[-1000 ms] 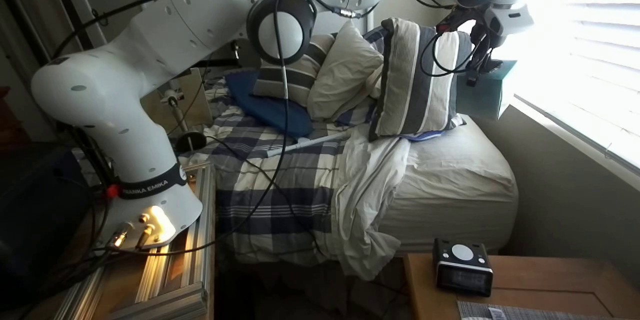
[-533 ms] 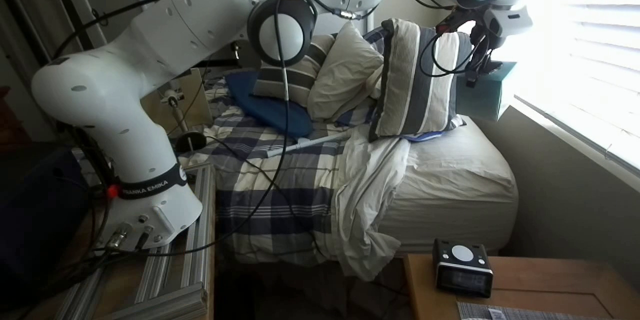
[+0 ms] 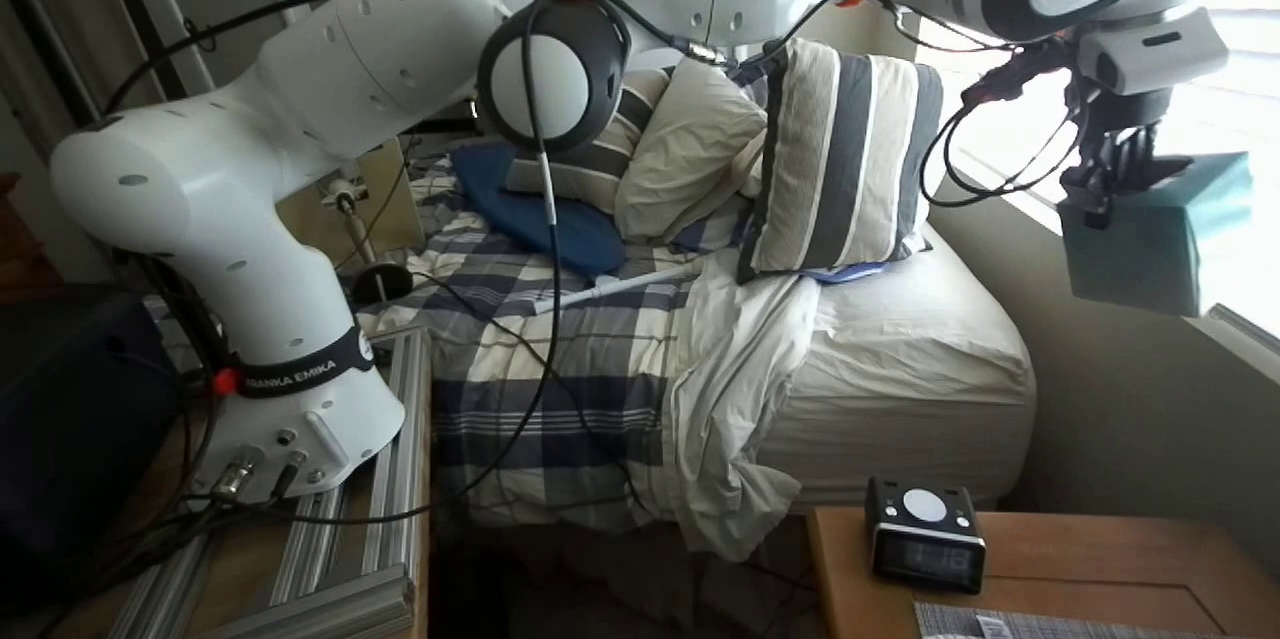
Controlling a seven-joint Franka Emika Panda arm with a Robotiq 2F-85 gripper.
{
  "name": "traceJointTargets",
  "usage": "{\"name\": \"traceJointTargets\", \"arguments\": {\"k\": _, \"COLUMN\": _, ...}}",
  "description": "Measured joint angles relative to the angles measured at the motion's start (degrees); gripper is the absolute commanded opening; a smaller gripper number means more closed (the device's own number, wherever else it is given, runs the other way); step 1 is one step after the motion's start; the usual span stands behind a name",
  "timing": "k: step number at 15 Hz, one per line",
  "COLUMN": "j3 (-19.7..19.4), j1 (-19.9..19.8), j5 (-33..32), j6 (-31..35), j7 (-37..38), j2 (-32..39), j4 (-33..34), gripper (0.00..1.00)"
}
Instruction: Pick up the blue tissue box and place it right side up on the bedside table
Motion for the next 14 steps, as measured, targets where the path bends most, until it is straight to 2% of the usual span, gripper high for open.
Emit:
{"name": "traceJointTargets", "arguments": {"k": 4, "j3": -4.1, "j1": -4.0, "j5": -3.1, "j6": 1.7, "j7": 5.7, "j2": 1.5, "j4": 0.0, "gripper": 0.01}}
{"name": "traceJointTargets", "arguments": {"k": 8, "j3": -7.3, "j1": -6.2, "j5": -5.6, "j6": 1.7, "j7": 14.0, "j2": 3.9, "j4": -0.1, "gripper": 0.01}}
{"name": "traceJointTargets", "arguments": {"k": 11, "j3": -7.3, "j1": -8.1, "j5": -5.6, "j6": 0.2, "j7": 18.6, "j2": 5.3, "j4": -0.1, "gripper": 0.01}}
{"name": "traceJointTargets", "arguments": {"k": 14, "j3": -5.6, "j1": -10.3, "j5": -4.9, "j6": -2.3, "j7": 21.6, "j2": 5.9, "j4": -0.2, "gripper": 0.01}}
